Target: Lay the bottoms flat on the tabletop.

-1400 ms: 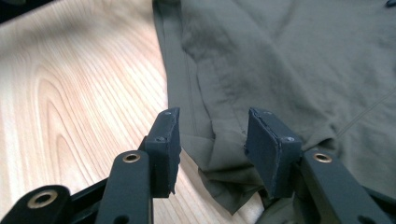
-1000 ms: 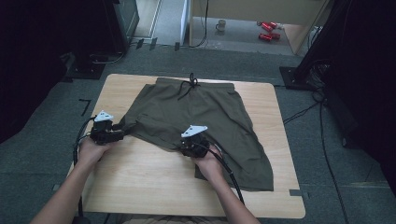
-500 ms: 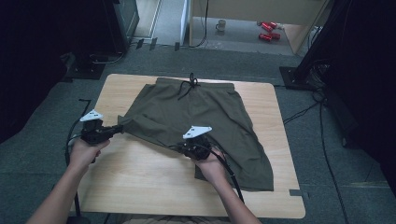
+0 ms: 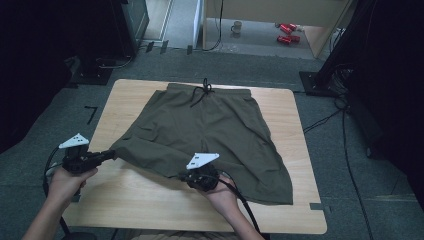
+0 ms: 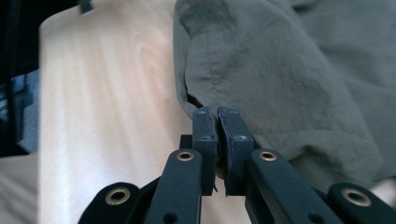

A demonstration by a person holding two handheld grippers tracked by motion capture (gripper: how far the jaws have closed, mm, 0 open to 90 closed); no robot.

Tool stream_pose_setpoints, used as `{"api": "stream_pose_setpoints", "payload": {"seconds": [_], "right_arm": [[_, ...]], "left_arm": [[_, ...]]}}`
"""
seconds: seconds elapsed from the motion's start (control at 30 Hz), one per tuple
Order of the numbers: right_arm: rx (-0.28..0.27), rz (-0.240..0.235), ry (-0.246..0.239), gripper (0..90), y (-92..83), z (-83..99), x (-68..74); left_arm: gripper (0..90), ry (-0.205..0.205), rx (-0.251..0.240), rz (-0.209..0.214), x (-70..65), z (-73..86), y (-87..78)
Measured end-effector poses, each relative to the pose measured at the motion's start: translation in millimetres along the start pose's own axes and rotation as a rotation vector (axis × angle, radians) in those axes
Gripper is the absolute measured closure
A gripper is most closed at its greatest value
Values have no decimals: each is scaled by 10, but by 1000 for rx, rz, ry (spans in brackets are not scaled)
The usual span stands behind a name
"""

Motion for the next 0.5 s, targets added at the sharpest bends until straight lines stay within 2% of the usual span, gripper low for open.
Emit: {"api": "stream_pose_setpoints", "payload": {"seconds": [0.23, 0.33, 0.4, 0.5], "right_arm": [[22, -63, -13, 865, 89, 144, 273], [36, -87, -19, 863, 133, 194, 357], [54, -107, -16, 859, 176, 241, 432], [61, -115, -18, 855, 201, 263, 462]], "left_arm": [[868, 3, 21, 22, 21, 153, -190], [808, 6, 23, 2, 83, 214, -240], [795, 0, 23, -12, 134, 244, -261], [784, -12, 20, -22, 167, 250, -269]]}}
Point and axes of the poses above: each handheld gripper's, and its own axes: y roughly forward along the jaws, z roughly out of its underside, x roughly to its left, the point moved 8 cm from there along y, roughly forward along the jaws, and after that the axes turned 10 degrees about -z, right-handed, at the moved point
